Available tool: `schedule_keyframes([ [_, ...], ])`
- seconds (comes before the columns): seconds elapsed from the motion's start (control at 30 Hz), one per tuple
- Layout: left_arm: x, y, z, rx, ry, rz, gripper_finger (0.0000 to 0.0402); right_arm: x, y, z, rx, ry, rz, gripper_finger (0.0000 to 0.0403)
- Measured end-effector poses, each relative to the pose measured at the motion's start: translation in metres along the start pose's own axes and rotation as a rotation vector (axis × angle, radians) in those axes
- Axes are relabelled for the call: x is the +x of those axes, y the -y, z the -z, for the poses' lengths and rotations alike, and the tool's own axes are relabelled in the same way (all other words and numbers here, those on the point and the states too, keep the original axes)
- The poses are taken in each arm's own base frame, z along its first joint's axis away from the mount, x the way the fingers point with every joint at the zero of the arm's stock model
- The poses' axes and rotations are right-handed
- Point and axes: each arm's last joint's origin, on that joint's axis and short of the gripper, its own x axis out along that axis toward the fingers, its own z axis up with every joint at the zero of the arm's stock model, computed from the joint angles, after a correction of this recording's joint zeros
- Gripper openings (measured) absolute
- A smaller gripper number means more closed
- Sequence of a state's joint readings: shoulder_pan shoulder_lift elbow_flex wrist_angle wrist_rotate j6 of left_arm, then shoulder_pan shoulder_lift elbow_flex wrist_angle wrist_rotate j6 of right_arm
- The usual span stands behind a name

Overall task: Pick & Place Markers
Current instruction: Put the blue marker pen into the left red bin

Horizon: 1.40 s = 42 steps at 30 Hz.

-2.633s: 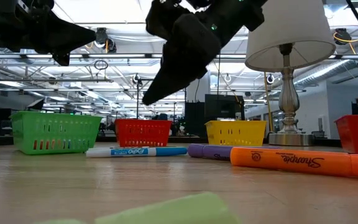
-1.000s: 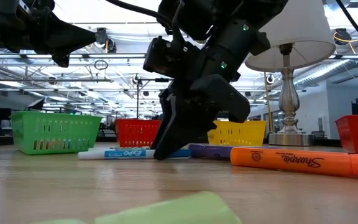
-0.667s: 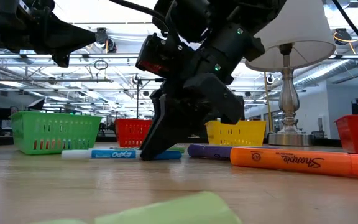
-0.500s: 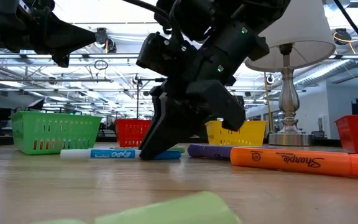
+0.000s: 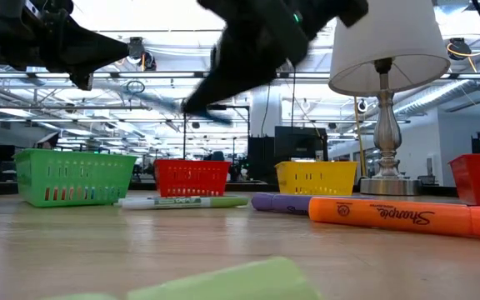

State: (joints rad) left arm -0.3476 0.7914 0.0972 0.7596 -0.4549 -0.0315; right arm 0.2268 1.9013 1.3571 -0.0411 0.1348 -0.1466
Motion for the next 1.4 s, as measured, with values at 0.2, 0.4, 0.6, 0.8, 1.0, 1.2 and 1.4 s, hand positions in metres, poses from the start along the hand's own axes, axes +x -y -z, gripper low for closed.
schedule_keyframes([
  [0.2, 0.000, 0.000, 0.000, 0.000, 0.000, 0.000, 0.0037, -0.018, 0.038, -0.011, 0.127, 0.070, 0.060, 0.0019],
  [0.4, 0.000, 0.000, 0.000, 0.000, 0.000, 0.000, 0.0037, -0.020, 0.080, -0.005, 0.334, 0.104, 0.023, 0.0019],
  [0.6, 0.000, 0.000, 0.000, 0.000, 0.002, 0.000, 0.0037, -0.015, 0.110, 0.002, 0.488, 0.143, 0.058, 0.0019],
  [0.8, 0.000, 0.000, 0.000, -0.001, 0.003, 0.000, 0.0037, 0.000, 0.133, 0.016, 0.627, 0.182, 0.101, 0.0019],
  [1.0, 0.000, 0.000, 0.000, -0.002, 0.005, 0.000, 0.0037, 0.021, 0.142, 0.039, 0.693, 0.114, 0.123, 0.0019],
  [1.2, 0.000, 0.000, -0.001, -0.004, 0.008, 0.000, 0.0037, 0.031, 0.147, 0.053, 0.723, 0.059, 0.164, 0.0019],
  [1.4, 0.000, 0.000, -0.001, -0.004, 0.008, 0.001, 0.0037, 0.029, 0.157, 0.059, 0.743, 0.043, 0.188, 0.0019],
])
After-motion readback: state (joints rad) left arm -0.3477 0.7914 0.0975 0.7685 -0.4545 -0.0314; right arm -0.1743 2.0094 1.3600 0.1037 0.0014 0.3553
